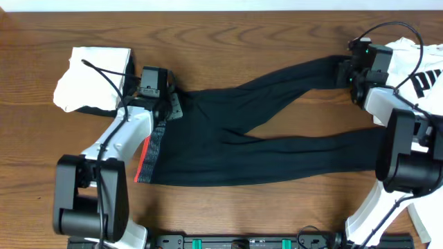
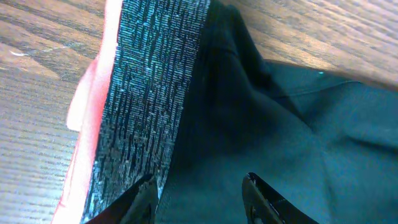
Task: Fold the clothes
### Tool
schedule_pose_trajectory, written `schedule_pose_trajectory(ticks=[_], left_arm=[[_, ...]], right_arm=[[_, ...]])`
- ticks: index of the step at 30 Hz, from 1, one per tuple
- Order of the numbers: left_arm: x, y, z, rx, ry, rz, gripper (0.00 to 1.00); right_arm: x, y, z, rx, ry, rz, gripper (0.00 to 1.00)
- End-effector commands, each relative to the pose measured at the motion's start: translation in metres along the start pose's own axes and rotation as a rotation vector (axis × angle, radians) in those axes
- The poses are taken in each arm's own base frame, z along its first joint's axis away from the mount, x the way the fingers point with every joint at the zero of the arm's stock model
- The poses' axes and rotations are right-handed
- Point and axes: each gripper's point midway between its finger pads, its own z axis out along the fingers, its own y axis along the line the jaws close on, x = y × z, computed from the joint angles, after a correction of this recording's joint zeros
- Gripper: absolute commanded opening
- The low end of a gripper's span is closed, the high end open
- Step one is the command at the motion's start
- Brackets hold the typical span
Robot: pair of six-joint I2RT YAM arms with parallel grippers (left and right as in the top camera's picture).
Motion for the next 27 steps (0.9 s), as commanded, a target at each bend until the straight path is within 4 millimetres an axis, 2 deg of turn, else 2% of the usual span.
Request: schedule_pose_trajectory(ticks=[1, 5, 11, 16, 23, 27], left_arm=[[-0.001, 0.005, 0.008, -0.023, 0.001, 0.014, 0.47], [-0.007, 0.003, 0.01, -0.014, -0.023, 0.015, 0.47], [-0.02, -0.002, 0.009, 0.005, -0.079, 0.03, 0.47], [-0.022, -0.002, 0.012, 0.003, -0.085, 0.029, 0.47], [-0.011, 0.003, 0.038, -0.016, -0.04, 0.029, 0.47], [-0.012, 0.007, 0.047, -0.032, -0.051, 0.028, 0.47]], right_arm=[[0.019, -0.004, 0.016, 0.018, 0.039, -0.025, 0.12], [0.027, -0.005, 0.027, 0.018, 0.035, -0.029, 0.1], [0.034, -0.006, 0.033, 0.02, 0.049, -0.027, 0.1], [0.041, -0.008, 0.034, 0.028, 0.069, -0.023, 0.11], [0.048, -0.007, 0.034, 0.026, 0.094, -0.021, 0.11], [0.065, -0.016, 0.031, 0.078, 0.167, -0.012, 0.11]])
